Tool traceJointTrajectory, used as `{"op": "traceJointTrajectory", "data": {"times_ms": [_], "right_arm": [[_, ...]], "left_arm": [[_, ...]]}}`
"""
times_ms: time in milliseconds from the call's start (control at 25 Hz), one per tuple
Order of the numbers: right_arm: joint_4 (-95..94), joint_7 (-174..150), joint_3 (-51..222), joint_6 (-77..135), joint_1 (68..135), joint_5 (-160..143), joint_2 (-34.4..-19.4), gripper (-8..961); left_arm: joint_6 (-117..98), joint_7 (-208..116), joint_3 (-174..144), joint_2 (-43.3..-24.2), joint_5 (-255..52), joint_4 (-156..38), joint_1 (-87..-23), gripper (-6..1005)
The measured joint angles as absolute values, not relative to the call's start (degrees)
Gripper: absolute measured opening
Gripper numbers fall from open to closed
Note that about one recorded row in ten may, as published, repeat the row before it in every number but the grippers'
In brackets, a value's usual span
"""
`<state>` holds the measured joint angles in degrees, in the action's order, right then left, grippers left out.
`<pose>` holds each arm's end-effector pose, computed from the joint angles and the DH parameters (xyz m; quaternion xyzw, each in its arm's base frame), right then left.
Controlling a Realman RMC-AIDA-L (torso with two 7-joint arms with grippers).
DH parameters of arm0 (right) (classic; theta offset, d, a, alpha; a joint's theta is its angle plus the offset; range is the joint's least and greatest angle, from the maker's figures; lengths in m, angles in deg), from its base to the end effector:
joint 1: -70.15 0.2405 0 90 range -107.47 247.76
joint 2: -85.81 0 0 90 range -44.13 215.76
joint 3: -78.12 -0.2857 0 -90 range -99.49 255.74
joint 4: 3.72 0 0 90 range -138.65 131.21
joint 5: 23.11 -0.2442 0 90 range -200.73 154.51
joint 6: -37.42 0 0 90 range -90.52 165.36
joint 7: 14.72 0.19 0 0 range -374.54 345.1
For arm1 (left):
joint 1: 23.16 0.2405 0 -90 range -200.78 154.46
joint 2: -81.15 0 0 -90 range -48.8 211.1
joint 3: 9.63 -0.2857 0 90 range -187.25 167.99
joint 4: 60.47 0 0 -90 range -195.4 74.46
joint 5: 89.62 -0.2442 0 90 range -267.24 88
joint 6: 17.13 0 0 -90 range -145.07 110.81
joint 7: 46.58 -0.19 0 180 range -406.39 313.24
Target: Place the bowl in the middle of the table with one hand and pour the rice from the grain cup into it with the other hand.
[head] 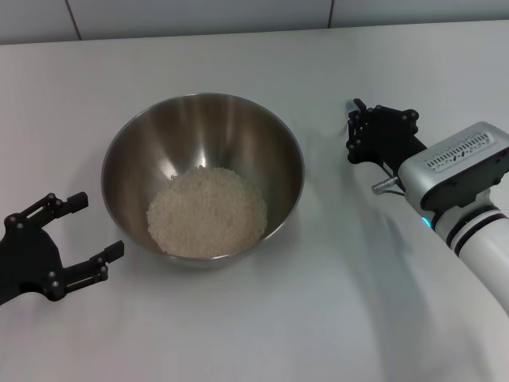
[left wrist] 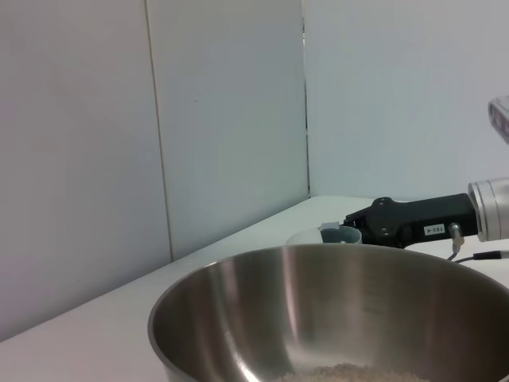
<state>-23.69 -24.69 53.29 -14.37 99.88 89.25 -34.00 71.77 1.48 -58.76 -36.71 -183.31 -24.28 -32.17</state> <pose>0.3135 0.4089 -0.1499 -0.8030 0.1888 0.2045 0.5269 -0.3699 0.2887 -0.0376 -0.9195 -0.1112 -0.2570 0.2760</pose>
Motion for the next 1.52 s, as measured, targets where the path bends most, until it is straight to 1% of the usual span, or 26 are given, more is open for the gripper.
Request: {"op": "traceJointTrajectory", "data": {"times_ms": [440, 560, 760, 920, 960, 1040, 1120, 1160, 1200, 1240, 1320, 1360, 1400, 1480, 1520], "right_arm": [[-24.4, -24.6, 53.3, -14.4, 97.7, 89.2, -33.98, 34], [-25.1, -24.6, 53.3, -14.5, 96.3, 89.2, -33.96, 232], [-26.5, -24.5, 53.4, -15.9, 94.2, 89.2, -33.80, 461], [-28.3, -24.5, 54.4, -19.2, 91.7, 89.2, -33.53, 640], [-29.6, -24.5, 55.5, -22.3, 89.4, 89.4, -33.23, 685], [-30.1, -24.5, 56.0, -23.3, 88.3, 89.7, -33.04, 710], [-31.4, -23.4, 56.4, -25.0, 86.0, 91.6, -32.13, 736], [-32.6, -20.1, 56.5, -26.1, 84.3, 95.6, -30.49, 748], [-32.6, -20.1, 56.5, -26.1, 84.3, 95.6, -30.49, 761], [-33.0, -17.3, 56.6, -27.1, 83.6, 98.6, -29.46, 774], [-32.7, -10.6, 56.7, -30.3, 82.8, 106.1, -27.12, 799], [-31.4, -3.7, 56.6, -34.1, 83.1, 113.7, -24.84, 812], [-31.4, -3.7, 56.6, -34.1, 83.1, 113.7, -24.84, 824], [-28.8, 2.3, 56.6, -38.8, 84.3, 120.9, -23.10, 837], [-27.5, 3.5, 56.5, -40.3, 84.9, 122.9, -22.84, 837]], "left_arm": [[71.8, 1.5, -58.8, -36.71, -183.3, -24.2, -32.2, 862], [71.7, 1.5, -58.8, -36.71, -183.3, -24.2, -32.2, 862], [71.7, 1.5, -58.8, -36.71, -183.3, -24.2, -32.3, 862], [71.7, 1.5, -58.7, -36.71, -184.0, -24.1, -32.3, 863], [71.8, 1.5, -58.7, -36.71, -184.0, -24.1, -32.3, 863], [71.8, 1.6, -58.7, -36.71, -184.1, -24.1, -32.2, 863], [71.8, 1.6, -58.6, -36.69, -184.1, -24.1, -32.1, 863], [71.9, 1.6, -58.5, -36.59, -184.1, -24.1, -31.9, 863], [71.9, 1.6, -58.5, -36.59, -184.1, -24.1, -31.9, 863], [72.0, 1.6, -58.5, -36.52, -184.1, -24.1, -31.8, 863], [72.1, 1.7, -58.5, -36.41, -184.1, -24.1, -31.7, 863], [72.3, 1.7, -58.5, -36.36, -184.1, -24.1, -31.6, 863], [72.3, 1.7, -58.6, -36.30, -184.1, -24.1, -31.6, 863], [72.4, 1.7, -58.7, -36.25, -184.1, -24.1, -31.6, 862], [72.4, 1.7, -58.7, -36.22, -184.1, -24.1, -31.6, 862]]}}
